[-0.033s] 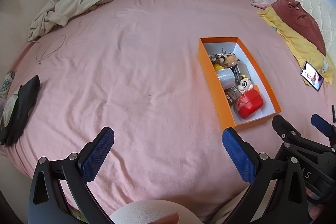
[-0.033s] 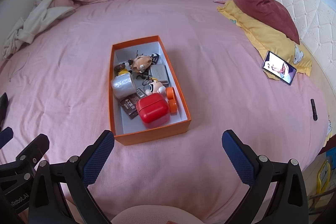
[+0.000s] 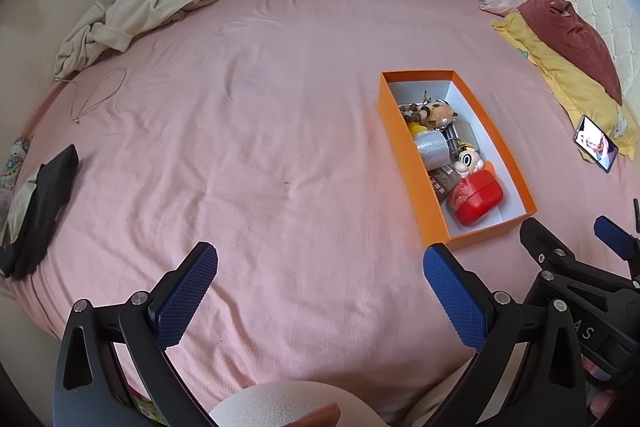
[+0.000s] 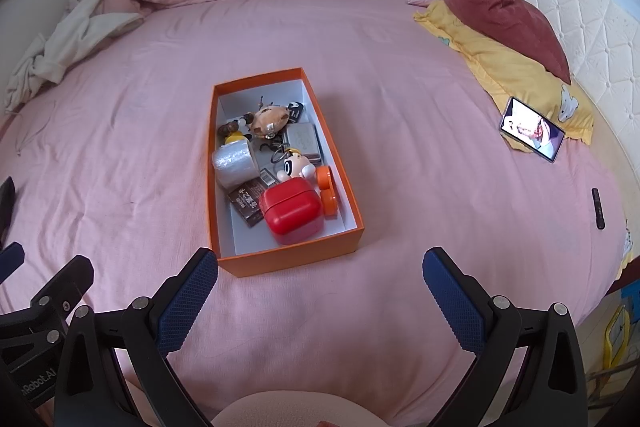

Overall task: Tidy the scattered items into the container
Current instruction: 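Reach the left gripper into the orange box toward the tape roll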

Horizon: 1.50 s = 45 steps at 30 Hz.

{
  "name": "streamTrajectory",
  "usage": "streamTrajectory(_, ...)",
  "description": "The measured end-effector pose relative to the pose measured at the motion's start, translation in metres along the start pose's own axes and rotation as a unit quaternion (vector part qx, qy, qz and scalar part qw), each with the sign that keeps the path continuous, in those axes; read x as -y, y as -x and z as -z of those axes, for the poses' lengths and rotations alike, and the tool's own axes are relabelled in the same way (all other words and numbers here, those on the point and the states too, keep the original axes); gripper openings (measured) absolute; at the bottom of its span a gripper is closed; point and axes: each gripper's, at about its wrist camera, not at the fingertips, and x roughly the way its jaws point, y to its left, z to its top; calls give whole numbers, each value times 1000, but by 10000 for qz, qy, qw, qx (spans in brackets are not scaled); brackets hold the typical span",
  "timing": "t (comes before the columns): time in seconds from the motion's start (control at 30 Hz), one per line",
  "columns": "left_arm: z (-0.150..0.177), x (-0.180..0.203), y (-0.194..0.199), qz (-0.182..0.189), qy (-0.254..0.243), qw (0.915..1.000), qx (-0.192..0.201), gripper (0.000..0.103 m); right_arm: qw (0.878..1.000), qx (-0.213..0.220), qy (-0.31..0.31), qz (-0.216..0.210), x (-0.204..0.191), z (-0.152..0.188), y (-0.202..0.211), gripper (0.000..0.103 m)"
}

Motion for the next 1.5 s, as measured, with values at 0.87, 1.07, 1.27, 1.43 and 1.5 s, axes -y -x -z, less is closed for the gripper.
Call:
streamTrajectory(0.87,-65,8,-43,1565,-66,9875,-178,103,9918,-553,-668,-935,57,-3,-36,101)
streamTrajectory(1.07,-95,79,-91,1267,-2023,9711,-24,101,9900,-692,268,-1203,53,-3,-62,75)
streamTrajectory(1.27,-96,103,-149,1427,-2763,9473,-766,49,9852,-784,201,-1512,57,1,-74,74)
streamTrajectory(1.43,-95,104,-149,1456,-3106,9366,-721,50,9831,-951,-139,-1560,67,4,-86,74)
streamTrajectory(1.5,-96,106,-143,1306,-3311,9332,-501,50,9817,-994,-233,-1607,68,6,-88,74)
